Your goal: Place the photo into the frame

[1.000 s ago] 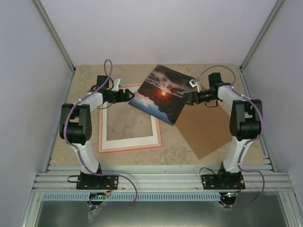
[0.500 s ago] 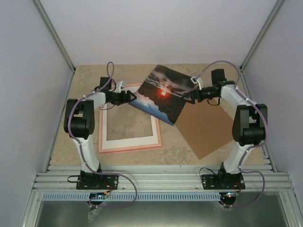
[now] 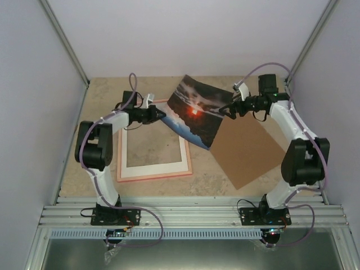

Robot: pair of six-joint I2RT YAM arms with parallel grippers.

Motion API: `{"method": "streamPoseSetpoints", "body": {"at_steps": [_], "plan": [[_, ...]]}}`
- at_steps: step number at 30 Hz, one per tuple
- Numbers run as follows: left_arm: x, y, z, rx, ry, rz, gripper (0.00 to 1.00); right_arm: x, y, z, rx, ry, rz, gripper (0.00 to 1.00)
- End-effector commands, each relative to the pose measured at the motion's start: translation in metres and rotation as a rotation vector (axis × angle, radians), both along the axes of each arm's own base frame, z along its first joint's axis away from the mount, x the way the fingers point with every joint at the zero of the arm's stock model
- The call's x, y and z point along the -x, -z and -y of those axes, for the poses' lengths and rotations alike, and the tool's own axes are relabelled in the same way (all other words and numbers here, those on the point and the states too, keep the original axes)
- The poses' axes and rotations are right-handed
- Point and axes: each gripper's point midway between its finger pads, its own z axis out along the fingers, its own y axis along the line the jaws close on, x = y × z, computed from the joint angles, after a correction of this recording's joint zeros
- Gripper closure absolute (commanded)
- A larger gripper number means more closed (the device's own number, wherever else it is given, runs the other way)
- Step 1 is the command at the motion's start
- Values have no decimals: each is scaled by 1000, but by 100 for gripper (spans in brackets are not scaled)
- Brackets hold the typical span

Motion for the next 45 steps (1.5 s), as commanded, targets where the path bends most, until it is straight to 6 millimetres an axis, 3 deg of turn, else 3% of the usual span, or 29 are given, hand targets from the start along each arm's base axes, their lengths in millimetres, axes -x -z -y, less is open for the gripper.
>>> {"method": "streamPoseSetpoints", "body": {"at_steps": [1, 5, 9, 15, 19, 25, 28, 33, 38, 41, 45], "plan": [[2, -95, 9, 177, -23, 115, 100, -5, -69, 11, 127, 14, 309, 3], [6, -159, 8, 323, -76, 124, 100, 12, -105, 3, 259, -35, 542, 2], [15, -232, 3, 478, -96, 173, 100, 50, -131, -5, 372, -95, 789, 2], [32, -295, -9, 584, -137, 166, 100, 105, -124, -18, 454, -182, 975, 2], [37, -319, -20, 566, -239, 146, 100, 124, -118, -40, 427, -206, 981, 2], [64, -364, -36, 689, -266, 184, 100, 141, -91, -70, 313, -267, 914, 2], [77, -379, -37, 742, -254, 195, 100, 130, -104, -75, 269, -201, 924, 2], [102, -407, -41, 820, -229, 241, 100, 118, -147, -86, 176, -150, 954, 2], [117, -422, -46, 848, -237, 265, 100, 127, -186, -115, 34, -235, 932, 13], [123, -428, -50, 858, -244, 283, 100, 142, -187, -130, 3, -320, 917, 17], [127, -439, -56, 873, -248, 312, 100, 152, -161, -127, 76, -372, 913, 16]]}}
